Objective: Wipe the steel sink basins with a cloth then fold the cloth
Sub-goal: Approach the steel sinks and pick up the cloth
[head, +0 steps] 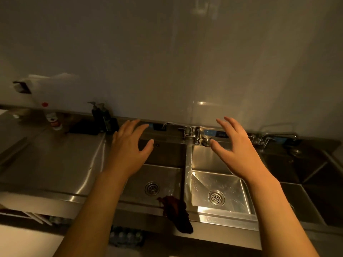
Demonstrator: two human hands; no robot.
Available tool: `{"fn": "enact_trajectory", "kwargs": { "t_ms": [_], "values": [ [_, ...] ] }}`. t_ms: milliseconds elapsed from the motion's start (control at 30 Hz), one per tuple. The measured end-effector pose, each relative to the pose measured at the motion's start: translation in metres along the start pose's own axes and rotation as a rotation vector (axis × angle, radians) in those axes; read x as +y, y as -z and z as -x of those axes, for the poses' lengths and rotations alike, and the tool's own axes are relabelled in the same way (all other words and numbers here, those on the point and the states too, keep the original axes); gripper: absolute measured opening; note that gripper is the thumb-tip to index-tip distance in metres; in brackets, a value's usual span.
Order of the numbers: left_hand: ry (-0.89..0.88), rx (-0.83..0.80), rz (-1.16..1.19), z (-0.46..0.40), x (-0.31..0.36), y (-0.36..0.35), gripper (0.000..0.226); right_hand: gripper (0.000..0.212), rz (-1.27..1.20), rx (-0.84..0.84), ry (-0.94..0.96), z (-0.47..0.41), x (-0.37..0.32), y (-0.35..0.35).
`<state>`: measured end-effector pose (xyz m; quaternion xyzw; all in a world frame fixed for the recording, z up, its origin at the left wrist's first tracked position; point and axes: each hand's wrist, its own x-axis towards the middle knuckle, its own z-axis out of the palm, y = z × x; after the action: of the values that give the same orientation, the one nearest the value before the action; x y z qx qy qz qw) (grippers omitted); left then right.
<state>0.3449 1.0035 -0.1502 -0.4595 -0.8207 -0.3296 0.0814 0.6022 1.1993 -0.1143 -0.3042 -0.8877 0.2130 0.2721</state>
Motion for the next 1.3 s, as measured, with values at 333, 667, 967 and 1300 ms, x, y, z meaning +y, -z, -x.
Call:
{"fn": "enact_trajectory", "kwargs": {
  "t_ms": [333, 667, 967, 1300],
  "values": [
    [-0.048, -0.199, 0.047, -0.048, -0.094, -0.048, 0.063, 0.068, 0.037, -0.183, -0.092, -0.029, -0.008, -0.103],
    [-0.013, -0.475, 0.121, -0.007, -0.191, -0.107, 0.062, 0.068, 0.101, -0.305, -0.250, -0.009, -0.002, -0.197],
    [0.056, -0.513, 0.092, 0.029, -0.231, -0.132, 0.060, 0.069, 0.087, -0.357, -0.220, -0.005, 0.024, -0.257],
    [0.157, -0.636, 0.068, 0.103, -0.256, -0.160, 0.061, 0.070, -0.025, -0.427, -0.249, 0.068, 0.077, -0.331]
  ]
}}
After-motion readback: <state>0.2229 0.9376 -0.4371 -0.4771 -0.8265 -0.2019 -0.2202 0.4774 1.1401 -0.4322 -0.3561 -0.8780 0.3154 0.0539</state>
